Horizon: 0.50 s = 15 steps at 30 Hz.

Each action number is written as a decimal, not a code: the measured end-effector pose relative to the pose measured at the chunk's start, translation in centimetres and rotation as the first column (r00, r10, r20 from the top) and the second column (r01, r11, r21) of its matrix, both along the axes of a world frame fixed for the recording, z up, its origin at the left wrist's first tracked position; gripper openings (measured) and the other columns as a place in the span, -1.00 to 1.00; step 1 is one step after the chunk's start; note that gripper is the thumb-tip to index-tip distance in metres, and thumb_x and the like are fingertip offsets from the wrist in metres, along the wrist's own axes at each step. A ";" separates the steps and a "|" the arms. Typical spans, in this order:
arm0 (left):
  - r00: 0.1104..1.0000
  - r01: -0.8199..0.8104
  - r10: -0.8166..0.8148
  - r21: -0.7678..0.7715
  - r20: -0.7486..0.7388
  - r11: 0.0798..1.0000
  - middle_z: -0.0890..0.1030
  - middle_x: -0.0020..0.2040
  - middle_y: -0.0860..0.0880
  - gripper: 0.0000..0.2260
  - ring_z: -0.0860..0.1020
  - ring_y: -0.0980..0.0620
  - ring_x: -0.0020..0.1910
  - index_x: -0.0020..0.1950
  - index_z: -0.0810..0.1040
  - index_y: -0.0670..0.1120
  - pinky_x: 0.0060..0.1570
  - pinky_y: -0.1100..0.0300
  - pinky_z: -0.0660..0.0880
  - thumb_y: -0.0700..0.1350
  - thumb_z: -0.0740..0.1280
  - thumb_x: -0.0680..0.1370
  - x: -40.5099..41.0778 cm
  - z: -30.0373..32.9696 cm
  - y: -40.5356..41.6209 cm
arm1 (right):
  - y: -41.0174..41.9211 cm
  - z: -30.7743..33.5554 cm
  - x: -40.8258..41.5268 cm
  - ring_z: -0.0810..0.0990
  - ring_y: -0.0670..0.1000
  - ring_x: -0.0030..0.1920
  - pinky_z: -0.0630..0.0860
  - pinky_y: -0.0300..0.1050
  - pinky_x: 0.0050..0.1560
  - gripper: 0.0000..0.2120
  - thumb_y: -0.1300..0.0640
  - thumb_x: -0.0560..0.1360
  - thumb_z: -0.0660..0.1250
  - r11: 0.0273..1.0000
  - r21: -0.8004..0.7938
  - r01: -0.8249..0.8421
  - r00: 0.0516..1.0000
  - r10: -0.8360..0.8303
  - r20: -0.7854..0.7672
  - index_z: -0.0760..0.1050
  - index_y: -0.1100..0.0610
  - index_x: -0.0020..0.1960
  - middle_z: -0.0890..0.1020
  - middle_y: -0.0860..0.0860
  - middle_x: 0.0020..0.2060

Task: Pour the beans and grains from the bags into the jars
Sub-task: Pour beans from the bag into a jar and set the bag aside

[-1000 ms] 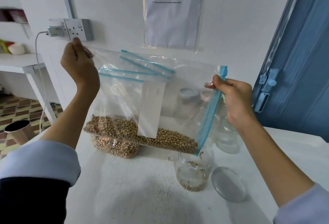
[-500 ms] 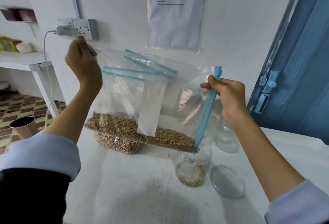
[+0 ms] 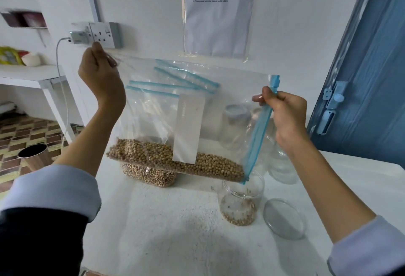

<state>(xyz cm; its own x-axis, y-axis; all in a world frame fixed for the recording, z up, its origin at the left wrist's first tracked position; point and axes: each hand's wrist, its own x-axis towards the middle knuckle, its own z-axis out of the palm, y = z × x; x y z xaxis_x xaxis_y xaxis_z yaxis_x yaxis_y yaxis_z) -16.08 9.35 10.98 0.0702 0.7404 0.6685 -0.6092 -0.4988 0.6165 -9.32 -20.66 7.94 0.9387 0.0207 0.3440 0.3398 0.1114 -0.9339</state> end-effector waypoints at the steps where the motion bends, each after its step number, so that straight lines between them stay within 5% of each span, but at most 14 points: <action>1: 1.000 -0.008 0.008 -0.006 -0.008 1.000 0.38 -0.57 0.18 -0.63 0.32 0.21 -0.50 -0.39 0.29 0.00 -0.43 0.26 0.28 -0.15 0.10 0.64 0.0 0.0 0.0 | 0.0 0.0 0.0 0.54 -0.21 -0.28 0.47 -0.43 -0.20 -0.78 0.12 0.52 0.35 1.000 -0.021 -0.011 1.000 0.011 -0.001 0.62 0.14 -0.27 0.67 -0.06 -0.28; 6: 0.999 0.038 -0.038 -0.004 0.015 0.999 0.38 -0.57 0.18 -0.62 0.31 0.19 -0.50 -0.39 0.29 -0.01 -0.44 0.25 0.25 -0.16 0.10 0.64 0.0 0.0 0.0 | 0.0 0.3 0.2 0.57 -0.20 -0.19 0.47 -0.45 -0.17 -0.79 0.12 0.52 0.36 1.000 -0.004 -0.014 1.000 0.014 -0.011 0.62 0.13 -0.27 0.68 -0.04 -0.24; 15: 0.999 0.030 -0.030 -0.003 0.024 1.000 0.38 -0.56 0.19 -0.63 0.31 0.13 -0.49 -0.40 0.30 0.02 -0.43 0.20 0.26 -0.15 0.11 0.63 0.0 0.1 -0.1 | 0.3 0.1 0.2 0.56 -0.33 -0.34 0.45 -0.47 -0.21 -0.77 0.15 0.51 0.37 1.000 0.026 0.004 1.000 -0.004 0.005 0.61 0.13 -0.32 0.65 -0.14 -0.39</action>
